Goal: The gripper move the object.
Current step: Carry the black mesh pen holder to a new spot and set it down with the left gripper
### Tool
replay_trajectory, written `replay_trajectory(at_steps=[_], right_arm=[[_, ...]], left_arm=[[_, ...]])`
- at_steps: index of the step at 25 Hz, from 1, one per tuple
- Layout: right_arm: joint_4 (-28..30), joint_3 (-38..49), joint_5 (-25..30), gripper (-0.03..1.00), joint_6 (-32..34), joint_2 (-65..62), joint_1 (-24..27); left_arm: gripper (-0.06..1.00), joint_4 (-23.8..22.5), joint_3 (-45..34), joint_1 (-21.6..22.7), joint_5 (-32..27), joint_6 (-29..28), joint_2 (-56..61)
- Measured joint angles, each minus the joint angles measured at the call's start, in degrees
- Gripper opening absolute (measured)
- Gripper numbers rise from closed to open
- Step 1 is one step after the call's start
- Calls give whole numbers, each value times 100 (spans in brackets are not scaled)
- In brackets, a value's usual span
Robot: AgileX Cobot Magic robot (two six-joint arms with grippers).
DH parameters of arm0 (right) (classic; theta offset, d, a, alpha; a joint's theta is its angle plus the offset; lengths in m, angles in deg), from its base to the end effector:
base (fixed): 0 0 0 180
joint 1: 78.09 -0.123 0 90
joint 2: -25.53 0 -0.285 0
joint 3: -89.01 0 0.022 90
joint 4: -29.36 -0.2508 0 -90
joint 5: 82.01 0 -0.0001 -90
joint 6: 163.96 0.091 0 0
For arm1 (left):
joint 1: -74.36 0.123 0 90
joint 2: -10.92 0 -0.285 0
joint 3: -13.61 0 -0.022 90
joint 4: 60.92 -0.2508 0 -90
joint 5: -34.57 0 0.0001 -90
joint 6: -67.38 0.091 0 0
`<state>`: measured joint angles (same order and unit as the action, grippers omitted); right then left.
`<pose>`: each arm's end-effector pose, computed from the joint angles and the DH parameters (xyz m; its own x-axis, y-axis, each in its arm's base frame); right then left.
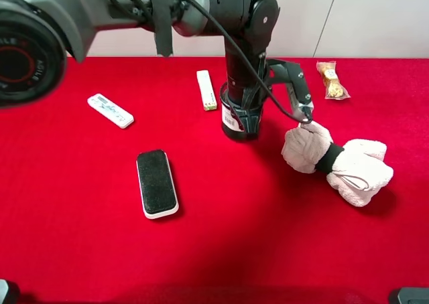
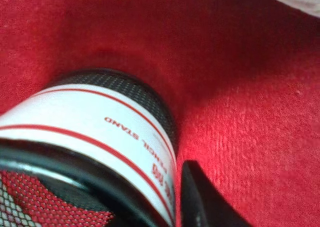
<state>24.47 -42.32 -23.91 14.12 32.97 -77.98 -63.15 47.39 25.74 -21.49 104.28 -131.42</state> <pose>-0.0039 0.0066 0.2808 -0.4093 0.0124 -0.9123 -0.0594 0.9974 0.0402 0.3291 -0.3691 0.1504 -0.0415 0.9810 -0.1896 0.9790 0.0779 0.1885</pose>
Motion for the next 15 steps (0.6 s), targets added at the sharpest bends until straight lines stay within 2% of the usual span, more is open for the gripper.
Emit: replay_trajectory(at_steps=[3,9,15], right_arm=[[0,0,0,69,0,0,0],[0,0,0,69,0,0,0],[0,0,0,69,0,0,0]], left_arm=[[7,-5,13,0,-255,-125,219],[7,-85,191,0,-1143,-518,536],[7,-136,320,0,-1196,-1097,940]])
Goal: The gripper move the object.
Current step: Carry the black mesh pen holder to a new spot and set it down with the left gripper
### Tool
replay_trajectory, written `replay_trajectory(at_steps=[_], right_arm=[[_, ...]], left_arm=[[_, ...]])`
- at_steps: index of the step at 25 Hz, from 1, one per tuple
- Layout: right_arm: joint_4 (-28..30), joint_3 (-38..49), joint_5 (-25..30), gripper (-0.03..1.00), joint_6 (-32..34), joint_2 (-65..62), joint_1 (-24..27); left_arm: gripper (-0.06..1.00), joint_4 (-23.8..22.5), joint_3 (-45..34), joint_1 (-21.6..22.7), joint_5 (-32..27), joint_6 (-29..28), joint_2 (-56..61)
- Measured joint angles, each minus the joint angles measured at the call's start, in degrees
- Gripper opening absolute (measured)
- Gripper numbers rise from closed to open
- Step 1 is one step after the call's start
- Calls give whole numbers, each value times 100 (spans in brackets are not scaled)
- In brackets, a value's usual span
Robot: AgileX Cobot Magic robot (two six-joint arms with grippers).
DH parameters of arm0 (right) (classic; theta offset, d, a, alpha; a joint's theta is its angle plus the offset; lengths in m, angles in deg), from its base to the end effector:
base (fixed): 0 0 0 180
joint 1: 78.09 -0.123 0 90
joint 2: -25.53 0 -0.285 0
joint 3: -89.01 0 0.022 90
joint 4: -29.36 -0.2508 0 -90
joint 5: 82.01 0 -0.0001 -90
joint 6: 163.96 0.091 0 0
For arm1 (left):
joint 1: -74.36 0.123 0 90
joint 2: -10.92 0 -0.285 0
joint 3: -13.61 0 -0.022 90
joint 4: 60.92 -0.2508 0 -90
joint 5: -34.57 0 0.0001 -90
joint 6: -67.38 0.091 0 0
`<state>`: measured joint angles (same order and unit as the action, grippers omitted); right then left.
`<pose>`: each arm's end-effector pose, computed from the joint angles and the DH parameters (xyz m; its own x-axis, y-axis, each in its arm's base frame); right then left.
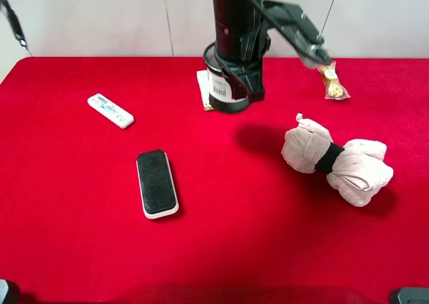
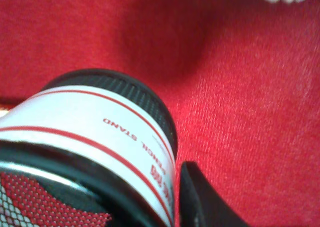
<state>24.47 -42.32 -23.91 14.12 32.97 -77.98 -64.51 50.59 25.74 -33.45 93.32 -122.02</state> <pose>-0.0039 0.0066 0.2808 -0.4093 0.0124 -0.9123 -0.0594 0.9974 0.0402 0.3153 -0.3499 0.2401 -0.2260 0.9489 -0.2203 0.9475 0.2667 0.1764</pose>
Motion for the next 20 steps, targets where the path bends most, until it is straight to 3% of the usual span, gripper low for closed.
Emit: replay_trajectory(at_steps=[9,20], right_arm=[[0,0,0,69,0,0,0],[0,0,0,69,0,0,0]], left_arm=[[7,-99,-86,-147,-5,-1035,692],[7,-149,-1714,-287,0,-1943,1686]])
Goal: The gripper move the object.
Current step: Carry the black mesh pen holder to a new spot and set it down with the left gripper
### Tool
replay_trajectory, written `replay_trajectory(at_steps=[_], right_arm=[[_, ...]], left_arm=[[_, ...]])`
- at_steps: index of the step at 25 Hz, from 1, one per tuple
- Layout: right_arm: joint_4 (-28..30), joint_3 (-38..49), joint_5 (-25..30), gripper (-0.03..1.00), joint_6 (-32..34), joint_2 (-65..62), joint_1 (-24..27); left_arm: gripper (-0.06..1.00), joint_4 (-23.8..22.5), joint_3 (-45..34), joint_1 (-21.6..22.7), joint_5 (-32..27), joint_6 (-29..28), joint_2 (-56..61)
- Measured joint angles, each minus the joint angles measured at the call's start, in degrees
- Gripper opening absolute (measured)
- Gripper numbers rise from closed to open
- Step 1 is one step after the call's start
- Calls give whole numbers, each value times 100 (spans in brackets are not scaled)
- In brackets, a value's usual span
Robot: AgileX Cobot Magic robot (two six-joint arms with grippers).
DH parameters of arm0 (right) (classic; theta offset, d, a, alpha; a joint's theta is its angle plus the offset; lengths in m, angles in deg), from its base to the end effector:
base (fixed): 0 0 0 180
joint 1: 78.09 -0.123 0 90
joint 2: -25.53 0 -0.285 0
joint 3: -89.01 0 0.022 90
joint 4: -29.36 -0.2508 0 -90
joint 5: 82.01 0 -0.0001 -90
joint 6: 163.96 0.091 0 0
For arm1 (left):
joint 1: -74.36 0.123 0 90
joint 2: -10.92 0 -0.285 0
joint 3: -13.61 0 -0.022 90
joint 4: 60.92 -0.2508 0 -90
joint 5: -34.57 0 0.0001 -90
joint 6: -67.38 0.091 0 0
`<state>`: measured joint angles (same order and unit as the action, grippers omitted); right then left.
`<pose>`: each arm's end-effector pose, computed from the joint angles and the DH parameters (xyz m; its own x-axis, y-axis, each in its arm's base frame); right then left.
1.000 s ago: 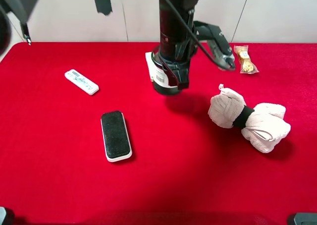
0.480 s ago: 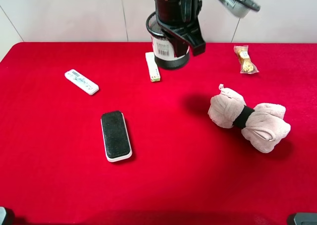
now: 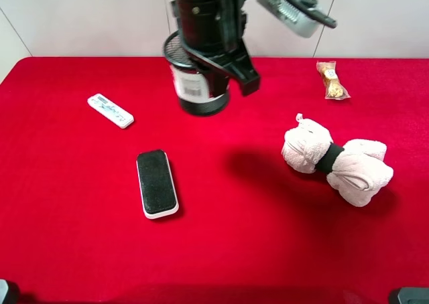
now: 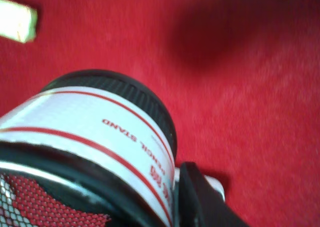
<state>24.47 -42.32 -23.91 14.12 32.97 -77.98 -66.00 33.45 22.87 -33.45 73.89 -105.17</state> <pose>-0.0039 0.0066 0.2808 -0.4093 0.0124 -0.9123 -0.0594 0.9974 0.0402 0.2559 -0.3096 0.2862 -0.4806 0.8382 -0.2579 0.8454 0.5210 0.1180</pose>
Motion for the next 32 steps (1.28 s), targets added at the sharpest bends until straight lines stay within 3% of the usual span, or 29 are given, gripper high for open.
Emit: replay_trajectory(at_steps=[10,32], right_arm=[[0,0,0,69,0,0,0],[0,0,5,69,0,0,0]], left_arm=[[7,5,-1368,0,4,-651,927],[7,5,-3898,0,309,-1382,2076]])
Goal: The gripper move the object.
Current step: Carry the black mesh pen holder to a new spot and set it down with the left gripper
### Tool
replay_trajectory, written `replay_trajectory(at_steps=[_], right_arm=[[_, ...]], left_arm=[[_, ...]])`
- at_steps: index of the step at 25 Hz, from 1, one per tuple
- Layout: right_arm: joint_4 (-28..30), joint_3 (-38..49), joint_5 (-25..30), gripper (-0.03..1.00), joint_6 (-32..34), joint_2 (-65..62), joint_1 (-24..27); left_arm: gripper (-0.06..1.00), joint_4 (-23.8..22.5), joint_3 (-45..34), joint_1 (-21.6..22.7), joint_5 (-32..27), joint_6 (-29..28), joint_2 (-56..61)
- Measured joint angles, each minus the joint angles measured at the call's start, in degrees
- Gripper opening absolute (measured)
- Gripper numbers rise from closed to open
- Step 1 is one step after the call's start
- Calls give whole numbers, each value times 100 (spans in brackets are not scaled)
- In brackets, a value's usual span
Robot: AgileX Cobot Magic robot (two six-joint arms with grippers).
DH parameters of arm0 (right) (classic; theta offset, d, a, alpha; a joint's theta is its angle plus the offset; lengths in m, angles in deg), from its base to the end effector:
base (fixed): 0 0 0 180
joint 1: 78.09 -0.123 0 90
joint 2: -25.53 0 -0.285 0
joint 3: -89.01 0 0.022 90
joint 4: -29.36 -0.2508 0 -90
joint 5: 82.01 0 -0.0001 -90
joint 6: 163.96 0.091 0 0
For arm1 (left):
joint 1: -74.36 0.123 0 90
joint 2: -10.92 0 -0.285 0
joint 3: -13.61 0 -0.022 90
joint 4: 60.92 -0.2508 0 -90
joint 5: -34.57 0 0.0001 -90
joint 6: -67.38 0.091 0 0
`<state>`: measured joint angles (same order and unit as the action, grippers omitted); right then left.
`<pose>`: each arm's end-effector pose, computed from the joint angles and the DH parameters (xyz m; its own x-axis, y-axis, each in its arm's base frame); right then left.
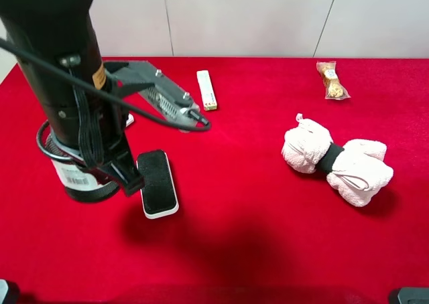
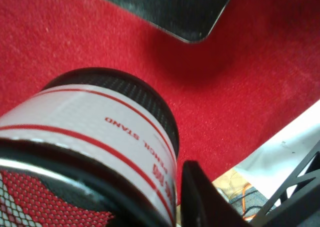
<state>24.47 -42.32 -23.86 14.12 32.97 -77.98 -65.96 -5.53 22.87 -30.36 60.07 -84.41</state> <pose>-0.0039 0.0066 0.2808 -0.4101 0.0124 -0.9120 -0.0594 0.9974 0.0402 0.1706 -0.2027 0.2322 -0.6903 0.7233 -0.0191 0.7202 0.6894 0.0782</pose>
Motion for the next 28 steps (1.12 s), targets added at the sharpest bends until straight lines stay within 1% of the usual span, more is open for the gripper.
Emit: replay_trajectory(at_steps=[11,18,24,28], right_arm=[[0,0,-6,69,0,0,0],[0,0,-6,69,0,0,0],[0,0,-6,69,0,0,0],[0,0,0,69,0,0,0]], left_arm=[[7,0,-902,0,919,-284,0],[7,-33,-1495,0,1676,-368,0],[7,-275,-1911,0,2283,-628,4],[7,-519,-2126,0,2654,-838,4]])
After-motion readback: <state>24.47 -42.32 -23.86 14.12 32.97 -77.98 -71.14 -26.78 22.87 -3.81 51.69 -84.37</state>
